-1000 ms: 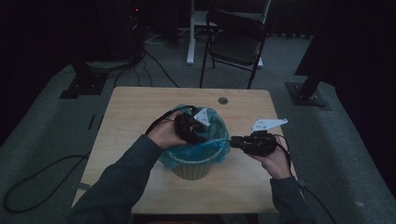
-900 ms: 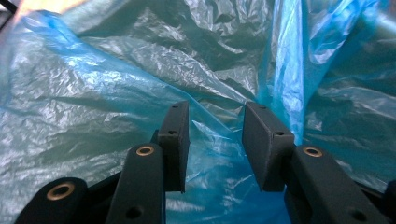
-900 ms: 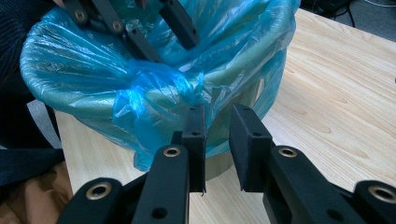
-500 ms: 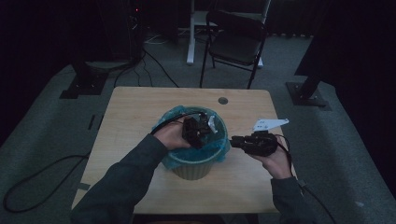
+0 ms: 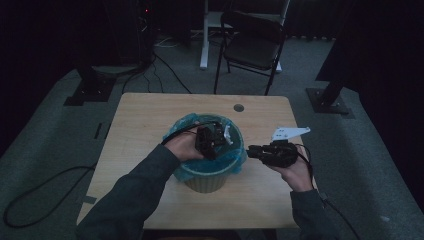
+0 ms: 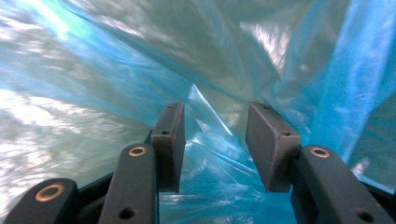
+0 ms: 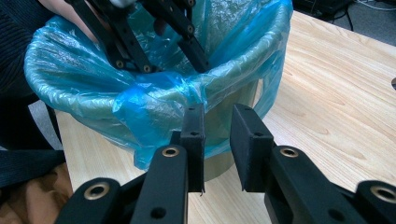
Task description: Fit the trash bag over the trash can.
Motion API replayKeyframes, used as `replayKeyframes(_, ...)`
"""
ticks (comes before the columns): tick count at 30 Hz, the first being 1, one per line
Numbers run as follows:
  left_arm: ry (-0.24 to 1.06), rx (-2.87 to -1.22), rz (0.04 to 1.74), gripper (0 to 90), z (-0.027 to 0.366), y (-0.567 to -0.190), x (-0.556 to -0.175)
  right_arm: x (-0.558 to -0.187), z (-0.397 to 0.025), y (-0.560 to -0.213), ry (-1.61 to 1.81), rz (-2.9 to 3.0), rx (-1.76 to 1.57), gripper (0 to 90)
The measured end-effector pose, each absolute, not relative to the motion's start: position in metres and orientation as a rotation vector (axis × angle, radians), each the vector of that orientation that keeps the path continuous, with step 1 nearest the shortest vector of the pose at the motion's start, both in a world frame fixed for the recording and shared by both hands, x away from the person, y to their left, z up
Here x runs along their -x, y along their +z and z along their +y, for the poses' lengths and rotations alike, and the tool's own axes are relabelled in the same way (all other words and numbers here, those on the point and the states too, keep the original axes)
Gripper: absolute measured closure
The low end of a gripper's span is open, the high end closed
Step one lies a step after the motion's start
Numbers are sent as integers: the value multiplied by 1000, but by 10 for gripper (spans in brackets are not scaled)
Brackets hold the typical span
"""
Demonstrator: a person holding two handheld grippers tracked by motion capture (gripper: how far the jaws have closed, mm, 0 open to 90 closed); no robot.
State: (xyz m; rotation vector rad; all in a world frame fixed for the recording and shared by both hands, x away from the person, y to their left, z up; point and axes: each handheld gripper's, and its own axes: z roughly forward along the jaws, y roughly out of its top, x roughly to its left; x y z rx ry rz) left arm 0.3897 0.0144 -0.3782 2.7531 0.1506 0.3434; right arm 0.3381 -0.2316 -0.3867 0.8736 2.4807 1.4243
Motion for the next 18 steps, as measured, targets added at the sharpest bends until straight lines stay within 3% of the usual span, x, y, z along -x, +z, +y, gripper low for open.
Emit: replayKeyframes(18,428,-2381,327,576,88,-328,-376,-337,-236,-388,1430,2466,-886,735)
